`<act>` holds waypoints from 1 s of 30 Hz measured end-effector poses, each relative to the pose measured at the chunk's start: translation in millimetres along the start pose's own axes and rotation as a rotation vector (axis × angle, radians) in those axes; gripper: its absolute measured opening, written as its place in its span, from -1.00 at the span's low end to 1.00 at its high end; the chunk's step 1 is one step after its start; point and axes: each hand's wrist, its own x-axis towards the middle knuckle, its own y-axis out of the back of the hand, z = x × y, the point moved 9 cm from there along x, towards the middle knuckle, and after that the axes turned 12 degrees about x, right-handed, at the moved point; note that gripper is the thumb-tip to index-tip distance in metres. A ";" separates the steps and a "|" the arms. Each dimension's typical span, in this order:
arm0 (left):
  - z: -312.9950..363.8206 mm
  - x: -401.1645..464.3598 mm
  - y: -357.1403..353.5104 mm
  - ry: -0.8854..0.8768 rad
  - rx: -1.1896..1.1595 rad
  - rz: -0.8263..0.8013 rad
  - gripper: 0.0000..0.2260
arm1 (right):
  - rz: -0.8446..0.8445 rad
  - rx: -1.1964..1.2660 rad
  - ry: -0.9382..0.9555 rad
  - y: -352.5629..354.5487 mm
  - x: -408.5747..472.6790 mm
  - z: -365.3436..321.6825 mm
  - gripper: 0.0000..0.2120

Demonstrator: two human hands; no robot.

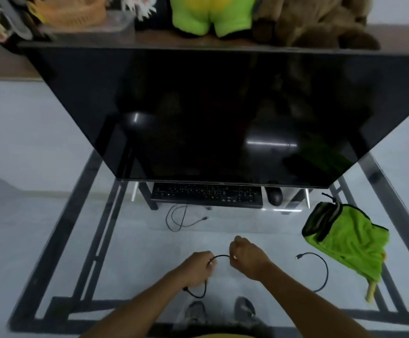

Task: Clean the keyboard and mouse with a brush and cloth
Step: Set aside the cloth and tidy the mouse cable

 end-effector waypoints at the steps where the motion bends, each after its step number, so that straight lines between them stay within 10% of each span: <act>1: 0.7 -2.8 14.0 -0.004 -0.068 0.056 -0.84 | 0.020 0.132 0.001 10.3 -0.7 -8.2 -0.71; 4: 22.7 -19.2 86.5 -0.094 -0.242 0.258 -0.81 | 0.056 0.506 0.080 58.3 0.5 -62.4 -0.56; 9: 61.5 -70.1 212.1 -0.264 -0.336 0.351 -0.74 | 0.321 0.938 0.194 190.9 -12.4 -124.4 -0.88; 15: 85.5 -119.4 260.5 -0.353 -0.475 0.142 -0.69 | 0.620 0.949 0.248 289.7 -47.7 -129.9 -0.88; 21: 157.1 -131.3 319.8 -0.666 -1.382 0.253 -0.84 | 0.589 0.730 0.282 267.1 -18.5 -181.5 -0.83; 26: 142.9 -138.4 364.3 -0.546 -0.235 1.006 -0.83 | 0.407 0.524 0.299 245.9 -24.2 -224.5 -0.86; 30: 106.1 -118.4 339.0 -0.442 0.063 0.789 -0.83 | 0.499 0.407 0.267 295.6 -45.4 -201.2 -0.90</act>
